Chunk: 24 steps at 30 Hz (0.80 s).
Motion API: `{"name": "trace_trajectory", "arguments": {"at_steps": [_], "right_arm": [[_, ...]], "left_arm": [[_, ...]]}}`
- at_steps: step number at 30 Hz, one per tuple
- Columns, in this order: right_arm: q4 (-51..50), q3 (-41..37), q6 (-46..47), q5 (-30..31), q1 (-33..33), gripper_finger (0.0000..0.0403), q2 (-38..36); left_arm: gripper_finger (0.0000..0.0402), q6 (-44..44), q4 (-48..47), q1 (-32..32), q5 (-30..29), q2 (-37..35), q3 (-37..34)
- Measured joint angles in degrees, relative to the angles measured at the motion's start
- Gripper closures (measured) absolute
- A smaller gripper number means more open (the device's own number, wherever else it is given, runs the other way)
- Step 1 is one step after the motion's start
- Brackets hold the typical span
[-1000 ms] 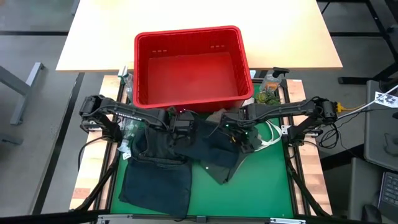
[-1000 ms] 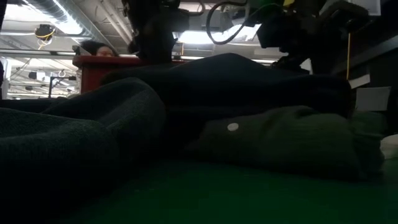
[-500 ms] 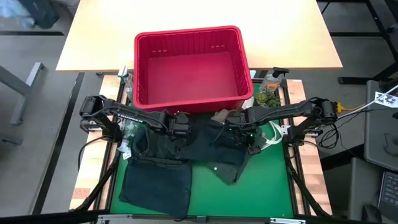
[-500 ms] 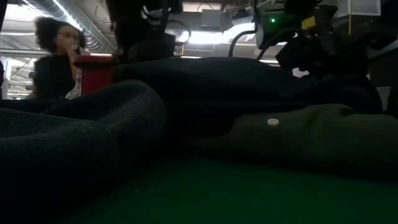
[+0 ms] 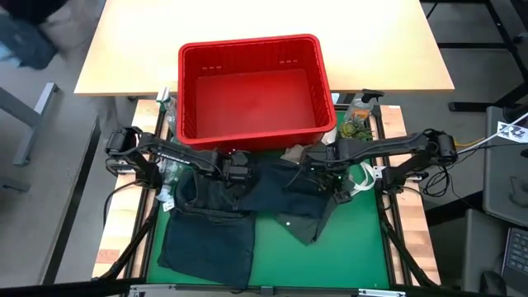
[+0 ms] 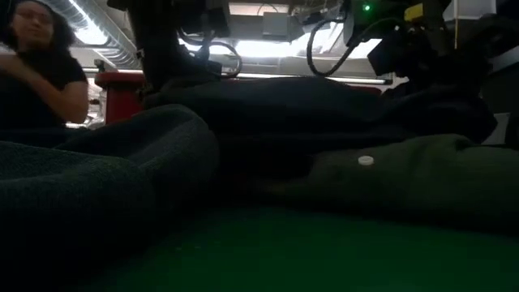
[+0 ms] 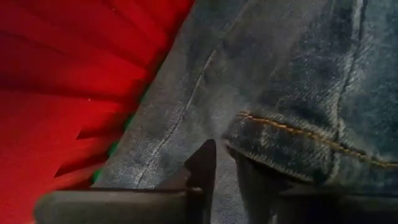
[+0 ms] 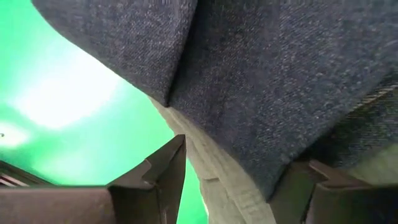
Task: Fold laundry
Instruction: Fold the dark blue pants
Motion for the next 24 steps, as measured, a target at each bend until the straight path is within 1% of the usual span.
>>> {"name": "trace_trajectory", "arguments": {"at_steps": [4,9,11,14,18,21,24], "right_arm": [[-0.36,0.0,0.02,0.0,0.04,0.0215,-2.15],[-1.81,0.0,0.92,0.51,0.04,0.0215,-5.01],[-2.54,0.0,1.75,1.63,0.04,0.0215,-6.01],[-3.76,0.0,2.18,3.38,0.04,0.0215,-7.09],[-4.59,0.0,2.12,3.91,0.03,0.0215,-8.2],[-3.42,0.0,1.87,3.68,0.02,0.0215,-8.56],[-0.12,0.02,2.18,3.5,0.02,0.0215,-8.56]], "left_arm": [[0.0323,0.64,-0.2,-0.01,0.21,-0.02,1.93],[0.0312,4.99,-2.5,-0.05,0.27,-0.48,5.91],[0.0311,6.37,-4.31,-0.05,0.27,-0.48,7.37],[0.0312,7.57,-4.42,-0.05,0.27,-0.5,8.27],[0.0317,7.88,-4.12,-0.08,0.29,-0.5,8.47],[0.0321,7.93,-4.05,-0.02,0.3,-0.48,8.47],[0.0325,7.93,-3.32,-0.03,0.3,-0.48,8.47]]}}
